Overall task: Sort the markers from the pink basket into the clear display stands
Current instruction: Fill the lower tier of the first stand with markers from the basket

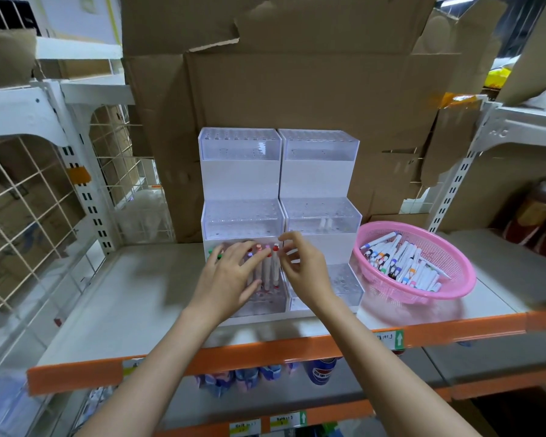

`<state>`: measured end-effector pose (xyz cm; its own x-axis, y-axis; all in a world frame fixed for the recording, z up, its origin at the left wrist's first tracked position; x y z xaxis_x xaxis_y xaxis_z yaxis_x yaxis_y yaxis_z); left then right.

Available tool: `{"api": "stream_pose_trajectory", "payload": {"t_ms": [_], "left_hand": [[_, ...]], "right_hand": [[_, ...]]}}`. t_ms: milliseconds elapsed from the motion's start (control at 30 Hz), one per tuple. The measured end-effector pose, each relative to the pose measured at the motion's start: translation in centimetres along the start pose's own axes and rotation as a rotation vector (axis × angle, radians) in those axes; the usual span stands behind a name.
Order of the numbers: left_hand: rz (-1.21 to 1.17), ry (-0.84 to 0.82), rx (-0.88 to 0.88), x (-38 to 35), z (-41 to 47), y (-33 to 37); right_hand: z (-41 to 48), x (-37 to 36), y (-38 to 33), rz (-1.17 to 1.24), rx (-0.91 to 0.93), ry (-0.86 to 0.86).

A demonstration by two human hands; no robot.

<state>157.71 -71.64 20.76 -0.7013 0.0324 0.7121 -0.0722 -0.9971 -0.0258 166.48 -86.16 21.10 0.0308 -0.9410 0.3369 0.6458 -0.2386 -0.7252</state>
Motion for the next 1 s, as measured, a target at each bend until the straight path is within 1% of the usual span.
{"api": "stream_pose_trajectory", "payload": {"t_ms": [167,367,500,667,800,1000], "left_hand": [[0.060,-0.020,-0.010,-0.39,-0.43,0.14],[0.068,-0.042,0.005,-0.39,-0.45,0.05],[0.039,-0.061,0.026,-0.23,-0.29,0.02],[0.034,-0.058,0.034,-0.10,-0.20,0.11],[0.034,-0.064,0.044,0.02,-0.22,0.15],[0.036,-0.110,0.062,0.11,-0.16,0.20]], "right_hand": [[0.06,-0.30,0.09,-0.034,0.024,-0.034],[0.01,-0.41,0.22,-0.096,0.072,-0.018],[0.10,-0.52,0.20,-0.113,0.066,-0.016],[0.06,-0.44,-0.08,-0.103,0.033,-0.060],[0.24,-0.31,-0.08,-0.146,-0.005,-0.034],[0.41,-0.02,-0.37,-0.177,-0.034,-0.062]]}}
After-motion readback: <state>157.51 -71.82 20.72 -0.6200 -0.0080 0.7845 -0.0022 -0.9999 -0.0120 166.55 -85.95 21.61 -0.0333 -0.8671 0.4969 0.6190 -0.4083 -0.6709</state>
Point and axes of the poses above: each hand's wrist, its own z-axis towards the middle knuckle, its own x-axis out of the back of the hand, y = z × x, the point moved 3 cm from there along z, towards the middle knuckle, and after that the axes turned 11 degrees about y, right-handed, at the moved point
